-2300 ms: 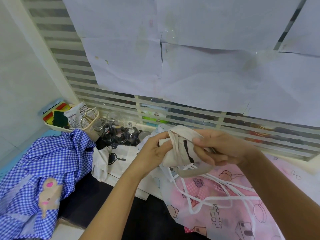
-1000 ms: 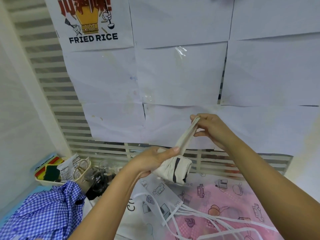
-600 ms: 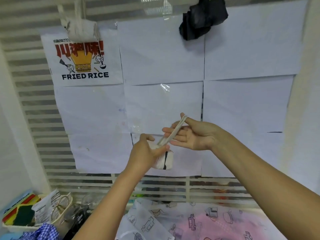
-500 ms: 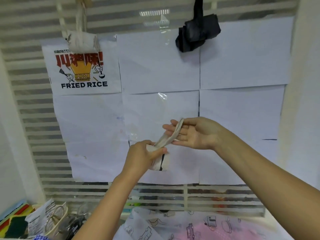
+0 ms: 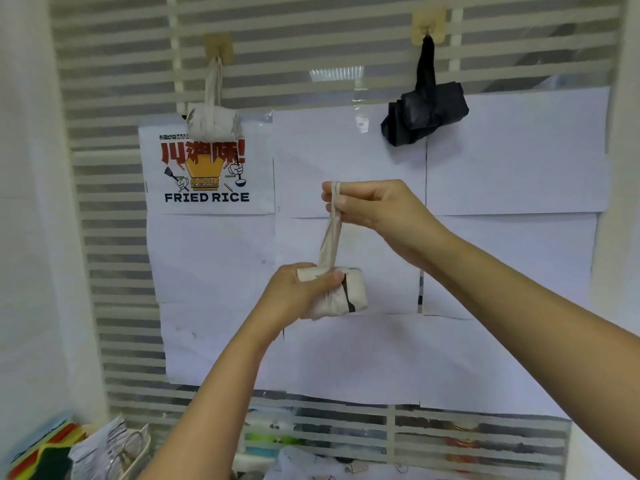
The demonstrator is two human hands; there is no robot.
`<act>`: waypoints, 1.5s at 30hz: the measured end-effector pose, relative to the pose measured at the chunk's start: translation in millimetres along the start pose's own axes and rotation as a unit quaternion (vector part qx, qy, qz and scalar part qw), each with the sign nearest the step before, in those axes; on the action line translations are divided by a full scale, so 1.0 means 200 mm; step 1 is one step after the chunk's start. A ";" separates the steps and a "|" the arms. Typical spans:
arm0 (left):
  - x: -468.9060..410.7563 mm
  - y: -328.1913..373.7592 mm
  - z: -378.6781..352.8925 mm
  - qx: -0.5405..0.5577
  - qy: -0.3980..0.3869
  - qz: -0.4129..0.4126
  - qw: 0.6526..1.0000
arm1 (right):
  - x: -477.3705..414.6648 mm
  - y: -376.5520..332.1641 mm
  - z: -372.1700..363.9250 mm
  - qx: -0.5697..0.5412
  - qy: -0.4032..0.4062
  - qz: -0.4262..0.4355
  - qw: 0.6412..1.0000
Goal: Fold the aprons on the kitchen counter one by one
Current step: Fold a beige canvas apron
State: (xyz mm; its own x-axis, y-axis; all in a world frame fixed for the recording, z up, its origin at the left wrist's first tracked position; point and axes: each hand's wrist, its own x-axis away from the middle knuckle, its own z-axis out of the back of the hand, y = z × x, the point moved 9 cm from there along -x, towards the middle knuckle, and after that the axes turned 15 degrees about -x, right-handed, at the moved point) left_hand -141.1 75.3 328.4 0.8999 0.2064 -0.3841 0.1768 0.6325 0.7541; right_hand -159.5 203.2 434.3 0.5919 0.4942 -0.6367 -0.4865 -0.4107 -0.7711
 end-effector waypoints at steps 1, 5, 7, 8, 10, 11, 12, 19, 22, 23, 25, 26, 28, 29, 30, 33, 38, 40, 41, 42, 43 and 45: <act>0.00 0.00 0.04 0.017 -0.036 -0.010 0.999 | -0.04 -0.02 -0.05 0.015 0.001 0.020 1.000; 0.00 0.05 0.26 0.005 -0.097 -0.058 0.994 | -0.25 -0.02 -0.17 0.035 0.038 0.028 0.998; -0.02 0.07 0.41 -0.009 -0.067 -0.078 0.995 | -0.36 -0.02 -0.25 0.043 0.048 0.033 0.997; -0.03 0.07 0.48 -0.017 -0.054 -0.084 0.995 | -0.42 -0.03 -0.29 0.046 0.052 0.038 0.997; -0.07 0.05 0.64 -0.042 -0.021 -0.092 0.995 | -0.55 -0.05 -0.38 0.049 0.067 0.045 0.995; -0.10 0.05 0.72 -0.046 0.006 -0.090 0.995 | -0.61 -0.06 -0.41 0.059 0.077 0.053 0.994; -0.14 0.04 0.82 -0.045 0.035 -0.093 0.994 | -0.69 -0.08 -0.45 0.066 0.088 0.064 0.992; -0.44 0.10 1.17 0.021 0.075 -0.143 0.987 | -1.20 -0.29 -0.57 0.122 0.167 0.119 0.971; -0.57 0.10 1.42 0.061 0.168 -0.120 0.977 | -1.39 -0.36 -0.68 0.222 0.165 0.156 0.948; -0.61 0.09 1.49 0.070 0.184 -0.112 0.974 | -1.44 -0.36 -0.71 0.248 0.155 0.154 0.944; -0.70 0.09 1.56 0.120 0.163 -0.096 0.975 | -1.52 -0.38 -0.77 0.286 0.143 0.155 0.935; -0.74 0.08 1.56 0.160 0.132 -0.096 0.974 | -1.58 -0.38 -0.79 0.292 0.145 0.156 0.932; -0.79 0.07 1.56 0.216 0.089 -0.099 0.967 | -1.67 -0.39 -0.79 0.294 0.155 0.144 0.932; -0.81 0.08 1.56 0.229 0.079 -0.106 0.964 | -1.71 -0.40 -0.80 0.313 0.165 0.139 0.925; -0.83 0.09 1.56 0.238 0.075 -0.116 0.961 | -1.75 -0.40 -0.80 0.344 0.172 0.135 0.913; -0.90 0.13 1.62 0.257 0.092 -0.141 0.952 | -1.84 -0.40 -0.85 0.482 0.177 0.118 0.850; -0.96 0.12 1.65 0.243 0.097 -0.159 0.952 | -1.91 -0.38 -0.79 0.522 0.236 0.113 0.812; -0.97 0.10 1.65 0.240 0.087 -0.164 0.953 | -1.92 -0.39 -0.77 0.510 0.252 0.127 0.813; -0.98 0.09 1.65 0.239 0.084 -0.163 0.954 | -1.92 -0.40 -0.76 0.504 0.256 0.130 0.814; -0.99 0.09 1.65 0.238 0.084 -0.163 0.954 | -1.92 -0.41 -0.76 0.505 0.259 0.132 0.813; -0.99 0.08 1.65 0.240 0.085 -0.163 0.953 | -1.92 -0.42 -0.76 0.511 0.264 0.130 0.808; -1.00 0.10 1.66 0.239 0.088 -0.166 0.953 | -1.93 -0.43 -0.78 0.535 0.271 0.125 0.791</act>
State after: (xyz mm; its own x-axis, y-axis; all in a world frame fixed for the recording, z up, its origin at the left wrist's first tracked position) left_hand -185.8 -201.6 596.4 0.6886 0.2032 -0.6961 0.6398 0.2815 0.7151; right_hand -245.6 -70.5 746.8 0.4387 -0.0197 -0.8984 -0.7256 0.5820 -0.3671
